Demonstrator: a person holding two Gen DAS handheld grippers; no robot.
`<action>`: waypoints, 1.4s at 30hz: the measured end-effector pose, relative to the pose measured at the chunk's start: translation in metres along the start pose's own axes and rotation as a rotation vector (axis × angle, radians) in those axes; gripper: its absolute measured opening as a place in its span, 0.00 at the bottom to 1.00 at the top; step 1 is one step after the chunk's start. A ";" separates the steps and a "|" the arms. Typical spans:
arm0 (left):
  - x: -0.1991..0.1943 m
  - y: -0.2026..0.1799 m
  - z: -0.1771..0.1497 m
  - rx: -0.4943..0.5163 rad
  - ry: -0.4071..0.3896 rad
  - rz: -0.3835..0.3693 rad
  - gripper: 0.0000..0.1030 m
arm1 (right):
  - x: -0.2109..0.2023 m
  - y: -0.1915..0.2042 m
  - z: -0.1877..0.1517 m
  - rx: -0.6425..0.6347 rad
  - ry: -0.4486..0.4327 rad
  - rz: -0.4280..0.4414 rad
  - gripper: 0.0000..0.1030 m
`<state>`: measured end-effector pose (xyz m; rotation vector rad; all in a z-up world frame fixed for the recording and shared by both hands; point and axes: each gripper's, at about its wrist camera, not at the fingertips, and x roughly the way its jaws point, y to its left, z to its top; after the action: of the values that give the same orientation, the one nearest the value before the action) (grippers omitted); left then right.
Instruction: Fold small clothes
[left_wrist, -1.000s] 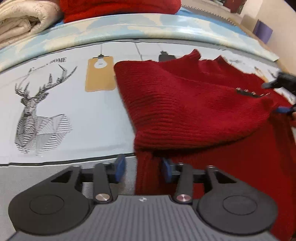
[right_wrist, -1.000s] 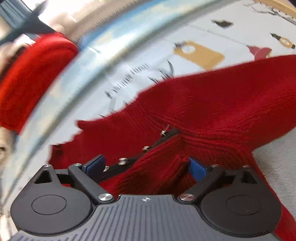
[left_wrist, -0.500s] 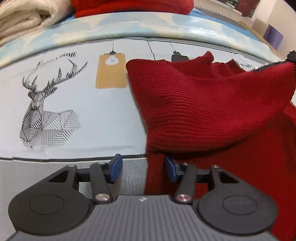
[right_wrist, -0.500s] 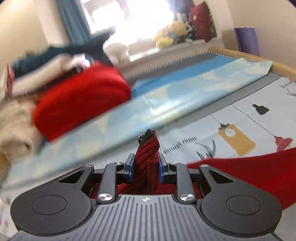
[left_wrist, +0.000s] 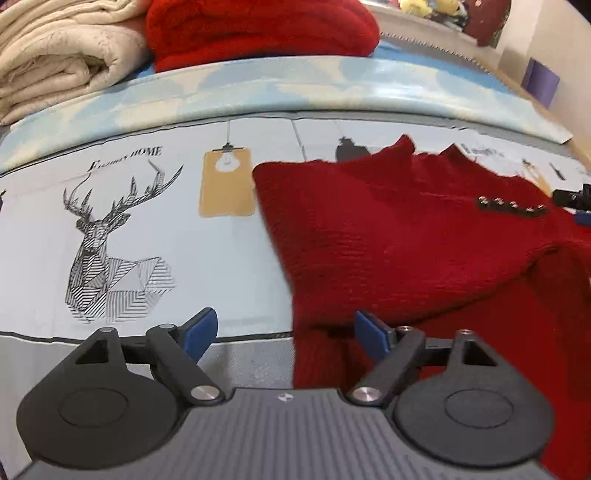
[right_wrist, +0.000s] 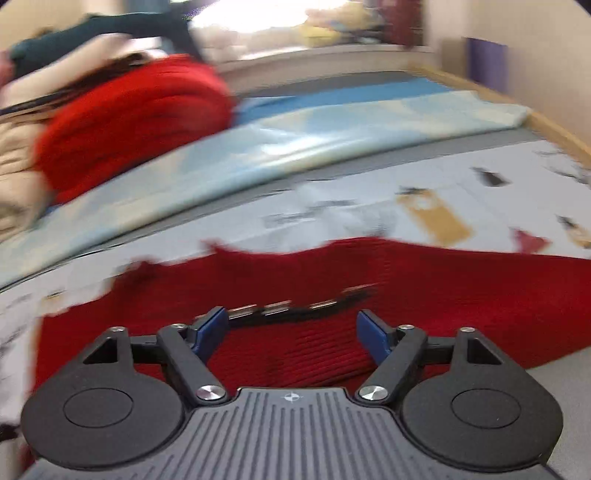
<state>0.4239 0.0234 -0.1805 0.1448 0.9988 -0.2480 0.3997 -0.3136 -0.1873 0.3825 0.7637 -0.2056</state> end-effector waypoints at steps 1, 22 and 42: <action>0.001 0.001 0.001 -0.014 0.003 -0.005 0.83 | -0.001 0.012 -0.004 -0.005 0.021 0.060 0.78; 0.018 0.019 0.015 -0.233 0.015 0.001 0.97 | 0.031 0.087 -0.075 -0.241 0.201 -0.029 0.69; 0.055 0.016 0.040 -0.102 -0.010 0.101 1.00 | 0.010 0.065 -0.064 -0.201 0.168 -0.010 0.75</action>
<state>0.4893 0.0219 -0.2050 0.1006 0.9889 -0.1052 0.3867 -0.2290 -0.2190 0.2072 0.9433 -0.1055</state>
